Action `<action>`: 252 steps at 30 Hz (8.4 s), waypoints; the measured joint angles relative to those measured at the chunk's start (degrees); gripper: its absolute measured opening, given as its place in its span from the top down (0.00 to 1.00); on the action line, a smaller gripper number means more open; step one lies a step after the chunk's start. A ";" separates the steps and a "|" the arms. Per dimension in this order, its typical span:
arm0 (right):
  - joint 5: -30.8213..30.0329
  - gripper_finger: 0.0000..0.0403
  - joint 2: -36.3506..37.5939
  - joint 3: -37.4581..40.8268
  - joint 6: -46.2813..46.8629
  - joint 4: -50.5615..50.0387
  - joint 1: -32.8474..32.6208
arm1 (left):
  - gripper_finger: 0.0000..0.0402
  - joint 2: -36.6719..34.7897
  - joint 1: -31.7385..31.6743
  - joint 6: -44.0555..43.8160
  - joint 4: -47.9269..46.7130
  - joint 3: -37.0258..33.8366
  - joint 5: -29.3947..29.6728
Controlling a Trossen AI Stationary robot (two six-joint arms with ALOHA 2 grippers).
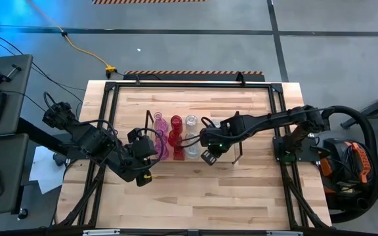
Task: Sort vases onto shelf
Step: Put the transparent vase aligned with the other transparent vases on the shelf, then return to Home Position
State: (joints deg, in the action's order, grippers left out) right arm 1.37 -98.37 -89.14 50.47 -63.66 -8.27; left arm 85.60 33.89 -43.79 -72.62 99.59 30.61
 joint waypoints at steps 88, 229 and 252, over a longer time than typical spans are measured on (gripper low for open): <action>-5.21 1.00 -5.90 -8.94 -8.07 -15.91 -3.33 | 0.71 0.00 1.81 -0.98 0.13 -0.02 0.09; -13.68 0.89 -10.92 -14.13 -22.35 -16.94 -8.57 | 0.71 0.00 2.97 -1.23 0.52 -0.02 0.02; -17.53 0.82 -10.93 -20.46 -20.87 -19.85 -8.57 | 0.71 0.00 2.97 -1.11 0.52 -0.02 0.04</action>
State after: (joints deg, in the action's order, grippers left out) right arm -16.17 -109.30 -109.60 29.61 -83.51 -16.84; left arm 85.60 36.86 -44.91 -72.10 99.57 30.65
